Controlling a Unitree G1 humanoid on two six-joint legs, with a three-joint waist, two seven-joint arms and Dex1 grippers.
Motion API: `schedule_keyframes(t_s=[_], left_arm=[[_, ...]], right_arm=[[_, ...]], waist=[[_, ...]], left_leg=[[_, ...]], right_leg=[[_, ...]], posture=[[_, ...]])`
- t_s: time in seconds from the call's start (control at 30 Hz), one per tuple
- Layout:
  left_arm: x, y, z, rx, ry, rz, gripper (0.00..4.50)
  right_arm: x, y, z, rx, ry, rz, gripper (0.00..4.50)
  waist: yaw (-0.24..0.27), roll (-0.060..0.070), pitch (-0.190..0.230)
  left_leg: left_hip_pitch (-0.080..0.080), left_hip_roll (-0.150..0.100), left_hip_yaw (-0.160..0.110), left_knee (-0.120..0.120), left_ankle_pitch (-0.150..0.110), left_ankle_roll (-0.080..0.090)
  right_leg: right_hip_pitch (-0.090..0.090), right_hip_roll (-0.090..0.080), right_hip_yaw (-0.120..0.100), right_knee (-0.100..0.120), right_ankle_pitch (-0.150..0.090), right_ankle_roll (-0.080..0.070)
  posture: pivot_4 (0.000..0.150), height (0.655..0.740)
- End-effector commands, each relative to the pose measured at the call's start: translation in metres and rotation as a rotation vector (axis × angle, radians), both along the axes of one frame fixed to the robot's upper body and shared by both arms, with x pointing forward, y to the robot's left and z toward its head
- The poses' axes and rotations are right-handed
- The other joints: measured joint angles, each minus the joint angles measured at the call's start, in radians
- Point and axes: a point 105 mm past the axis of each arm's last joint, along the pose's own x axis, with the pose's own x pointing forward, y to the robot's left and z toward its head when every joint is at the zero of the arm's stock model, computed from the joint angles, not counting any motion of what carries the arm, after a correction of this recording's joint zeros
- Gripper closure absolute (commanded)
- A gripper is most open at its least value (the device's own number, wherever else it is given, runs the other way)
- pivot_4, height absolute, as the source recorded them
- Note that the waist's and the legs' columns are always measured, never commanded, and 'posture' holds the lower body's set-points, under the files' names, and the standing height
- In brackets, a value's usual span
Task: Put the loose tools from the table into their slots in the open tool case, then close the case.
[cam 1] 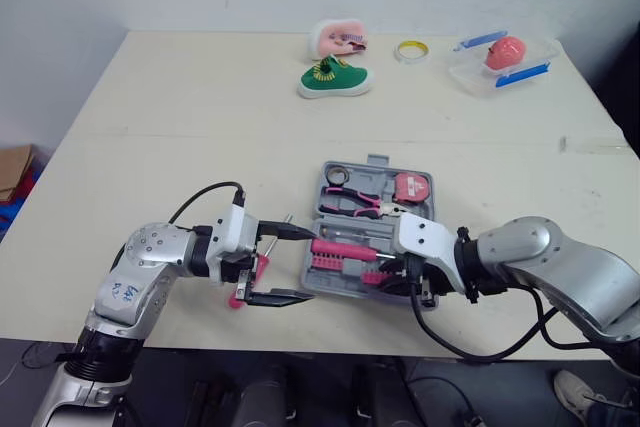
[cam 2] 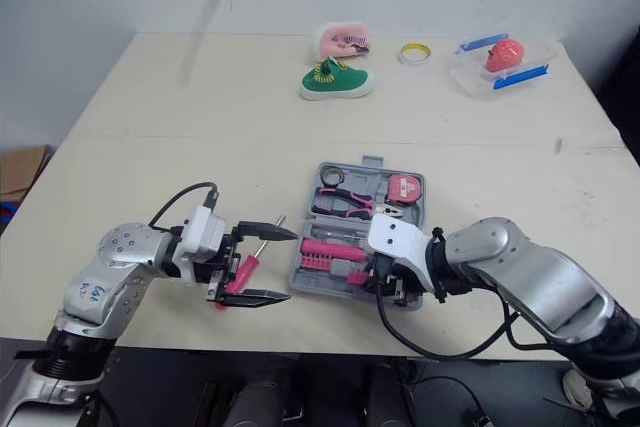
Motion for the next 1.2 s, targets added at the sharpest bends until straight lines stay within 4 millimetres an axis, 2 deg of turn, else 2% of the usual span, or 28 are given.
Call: schedule_keyframes(t_s=[0.03, 0.4, 0.87, 1.03, 1.2], left_arm=[[-0.004, 0.001, 0.008, -0.004, -0.043, 0.006, 0.00], [-0.006, 0.001, 0.007, -0.002, -0.039, 0.016, 0.00], [-0.006, -0.009, 0.020, -0.007, -0.041, 0.015, 0.00], [-0.007, -0.003, 0.008, 0.004, -0.029, 0.019, 0.00], [-0.008, 0.002, -0.003, 0.004, -0.023, 0.023, 0.00]], right_arm=[[0.003, 0.003, 0.003, -0.011, -0.032, 0.016, 3.69], [0.007, 0.008, -0.006, -0.049, -0.004, 0.018, 3.69], [0.010, 0.014, -0.013, -0.068, 0.037, -0.003, 3.69], [0.007, 0.008, -0.014, -0.101, 0.086, -0.022, 3.69], [0.012, 0.011, -0.018, -0.105, 0.092, -0.043, 3.69]], waist=[[0.000, 0.000, 0.000], [-0.001, 0.000, 0.000], [-0.026, -0.002, -0.001], [-0.024, -0.002, -0.001], [-0.023, -0.004, -0.002]], left_leg=[[0.000, 0.000, 0.000, 0.000, 0.000, 0.000], [0.000, 0.000, 0.000, 0.000, 0.000, 0.000], [0.001, 0.001, 0.000, 0.000, 0.001, -0.002], [0.001, 0.001, 0.000, -0.001, 0.001, -0.002], [0.001, 0.001, 0.000, 0.000, 0.001, -0.001]], right_leg=[[0.000, 0.000, 0.000, 0.000, 0.000, 0.000], [0.000, 0.000, 0.000, 0.001, 0.000, 0.000], [0.000, 0.001, 0.000, 0.002, 0.000, 0.000], [0.000, 0.001, 0.000, 0.002, 0.000, 0.000], [0.001, 0.001, 0.000, 0.001, 0.000, 0.000]], posture=[[0.150, 0.7400], [0.150, 0.7400], [0.150, 0.7400], [0.150, 0.7400], [0.150, 0.7400]])
